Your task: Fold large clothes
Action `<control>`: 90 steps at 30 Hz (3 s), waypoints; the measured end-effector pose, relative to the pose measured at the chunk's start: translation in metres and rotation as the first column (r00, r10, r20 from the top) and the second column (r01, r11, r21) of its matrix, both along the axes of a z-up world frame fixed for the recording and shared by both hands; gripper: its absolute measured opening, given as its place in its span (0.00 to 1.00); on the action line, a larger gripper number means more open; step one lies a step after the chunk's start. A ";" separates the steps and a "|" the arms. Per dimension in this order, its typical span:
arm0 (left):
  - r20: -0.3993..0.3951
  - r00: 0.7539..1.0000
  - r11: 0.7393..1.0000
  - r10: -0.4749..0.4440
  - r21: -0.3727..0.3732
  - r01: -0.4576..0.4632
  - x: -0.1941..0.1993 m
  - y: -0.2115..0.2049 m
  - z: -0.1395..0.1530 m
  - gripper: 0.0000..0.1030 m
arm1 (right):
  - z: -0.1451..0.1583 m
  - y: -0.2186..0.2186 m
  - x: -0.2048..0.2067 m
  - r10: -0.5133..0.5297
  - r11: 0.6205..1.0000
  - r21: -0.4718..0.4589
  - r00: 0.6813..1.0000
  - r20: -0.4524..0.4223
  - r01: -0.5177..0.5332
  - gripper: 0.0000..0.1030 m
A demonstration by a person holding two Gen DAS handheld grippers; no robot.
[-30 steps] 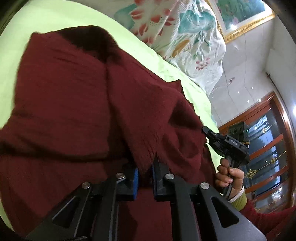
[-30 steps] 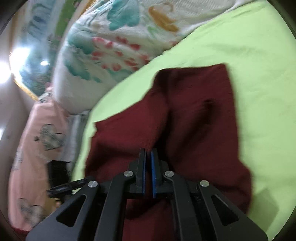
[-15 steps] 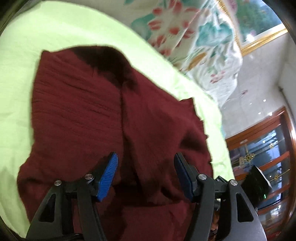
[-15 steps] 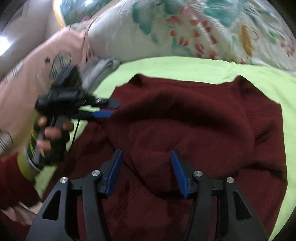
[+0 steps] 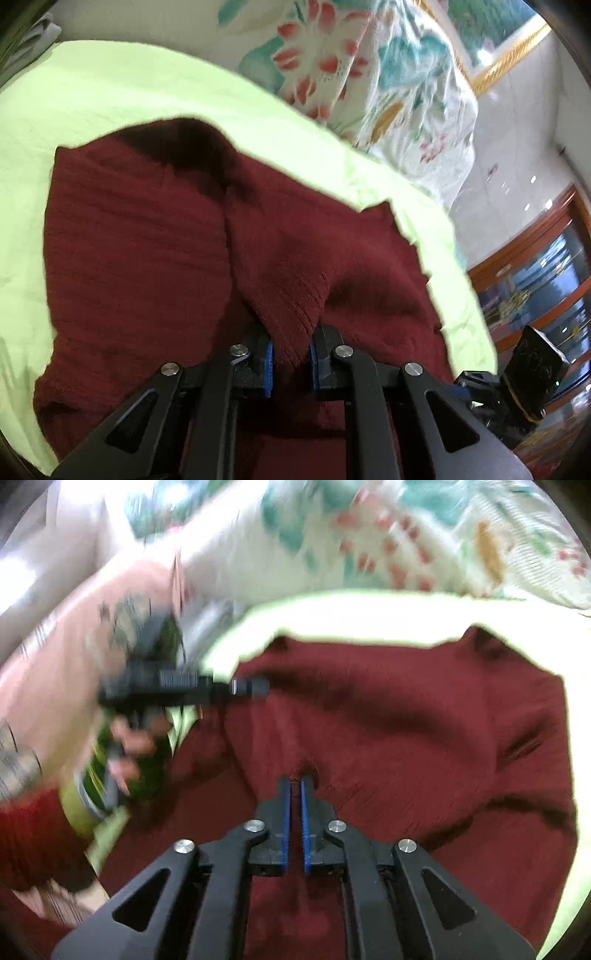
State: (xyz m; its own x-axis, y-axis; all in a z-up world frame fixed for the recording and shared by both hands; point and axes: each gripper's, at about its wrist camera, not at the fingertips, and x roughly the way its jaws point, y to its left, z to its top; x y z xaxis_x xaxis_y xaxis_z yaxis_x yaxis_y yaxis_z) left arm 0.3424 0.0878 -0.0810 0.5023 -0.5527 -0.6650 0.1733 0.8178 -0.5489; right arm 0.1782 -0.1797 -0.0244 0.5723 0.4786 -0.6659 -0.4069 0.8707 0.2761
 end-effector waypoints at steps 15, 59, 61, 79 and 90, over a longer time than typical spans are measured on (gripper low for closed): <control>0.081 0.990 0.989 -0.112 -0.091 0.120 -0.048 -0.030 0.024 0.34 | 0.007 -0.081 0.043 -0.241 0.935 0.241 0.964 -0.109 0.261 0.17; -0.081 0.983 0.986 0.165 0.013 -0.165 -0.280 0.070 -0.032 0.73 | -0.043 -0.123 -0.182 -0.350 0.853 0.293 0.890 -0.292 0.432 0.40; -0.077 0.986 0.989 0.147 0.005 -0.147 -0.284 0.067 -0.033 0.71 | -0.045 -0.115 -0.184 -0.310 0.868 0.304 0.906 -0.288 0.393 0.40; -0.020 0.996 0.995 0.082 -0.057 -0.083 -0.296 0.059 -0.028 0.03 | -0.048 -0.100 -0.192 -0.205 0.889 0.363 0.951 -0.232 0.280 0.05; 0.161 0.977 0.984 0.141 -0.132 -0.121 -0.253 0.060 0.056 0.03 | 0.011 -0.118 -0.154 -0.198 0.816 0.540 0.977 -0.079 0.209 0.05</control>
State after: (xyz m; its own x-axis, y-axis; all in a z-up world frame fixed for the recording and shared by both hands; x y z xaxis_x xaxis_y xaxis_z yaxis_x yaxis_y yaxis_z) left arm 0.0892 0.1478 -0.0254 0.6752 -0.5457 -0.4963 0.1681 0.7690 -0.6168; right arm 0.0240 -0.2980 -0.0133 0.6875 0.6390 -0.3450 -0.2273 0.6406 0.7335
